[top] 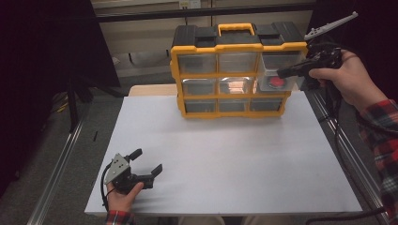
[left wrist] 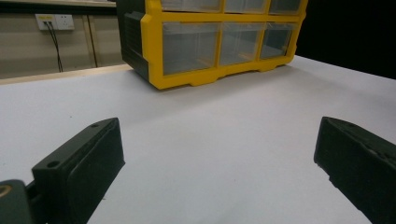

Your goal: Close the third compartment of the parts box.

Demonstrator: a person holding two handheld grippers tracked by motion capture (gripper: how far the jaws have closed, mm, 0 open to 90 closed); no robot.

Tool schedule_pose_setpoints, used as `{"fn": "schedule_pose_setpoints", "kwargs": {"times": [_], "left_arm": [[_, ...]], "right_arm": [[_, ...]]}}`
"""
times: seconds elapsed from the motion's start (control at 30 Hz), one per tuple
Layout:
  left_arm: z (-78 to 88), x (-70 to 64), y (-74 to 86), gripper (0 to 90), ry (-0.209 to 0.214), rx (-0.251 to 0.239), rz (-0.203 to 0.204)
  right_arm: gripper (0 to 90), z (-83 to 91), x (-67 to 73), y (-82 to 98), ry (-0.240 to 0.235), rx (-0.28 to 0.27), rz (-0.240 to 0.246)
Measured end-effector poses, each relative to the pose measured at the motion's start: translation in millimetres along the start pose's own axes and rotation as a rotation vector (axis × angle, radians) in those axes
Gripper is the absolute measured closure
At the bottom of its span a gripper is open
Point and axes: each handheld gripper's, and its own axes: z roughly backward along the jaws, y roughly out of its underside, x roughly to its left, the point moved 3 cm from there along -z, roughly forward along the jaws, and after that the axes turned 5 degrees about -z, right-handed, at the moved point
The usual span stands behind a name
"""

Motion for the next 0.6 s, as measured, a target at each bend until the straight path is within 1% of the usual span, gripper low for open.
{"fn": "schedule_pose_setpoints", "kwargs": {"times": [0.07, 0.13, 0.2, 0.23, 0.27, 0.33, 0.37, 0.43, 0.47, 0.53, 0.57, 0.6], "left_arm": [[0.4, 0.3, -0.1, 1.5, 0.007, -0.001, -0.001], [0.8, 0.4, -0.2, 1.5, -0.005, 0.000, -0.001], [0.9, 0.9, 0.2, 1.5, 0.002, 0.004, -0.005], [0.6, 0.7, 0.3, 1.5, -0.006, 0.001, -0.003], [0.0, 0.2, 0.4, 1.5, 0.000, -0.003, 0.005], [-0.2, 0.4, 0.2, 1.5, 0.004, -0.003, 0.005], [0.7, 1.5, 0.2, 1.5, 0.001, 0.007, -0.010], [0.7, 1.5, 0.1, 1.5, 0.002, 0.009, -0.011], [-0.3, 0.3, -0.2, 1.5, -0.001, -0.003, 0.008], [-0.4, 0.3, -0.4, 1.5, 0.000, -0.005, 0.007], [-0.7, -0.2, -0.4, 1.5, -0.002, -0.010, 0.014], [0.5, 1.3, 0.0, 1.5, 0.000, 0.007, -0.008]], "right_arm": [[90.0, -0.4, -0.3, -0.3, 0.001, -0.002, 0.003], [90.0, -0.6, -0.5, -0.6, -0.004, -0.002, 0.004], [90.0, -0.8, -0.9, -1.0, 0.003, -0.002, 0.010], [90.0, -0.7, -1.2, -1.0, 0.004, -0.003, 0.007], [90.0, -0.8, -1.5, -1.0, 0.001, -0.003, 0.006], [90.0, -0.9, -1.6, -1.2, 0.004, -0.004, 0.003], [90.0, -1.1, -1.8, -1.5, 0.004, -0.005, 0.002], [90.0, -1.7, -2.8, -2.0, 0.004, -0.005, 0.004], [90.0, -1.9, -3.1, -2.3, 0.003, -0.008, 0.003], [90.0, -2.5, -3.4, -2.5, 0.007, -0.010, 0.001], [90.0, -2.6, -3.5, -2.4, 0.005, -0.012, 0.001], [90.0, -2.5, -3.9, -2.3, 0.002, -0.012, 0.003]]}}
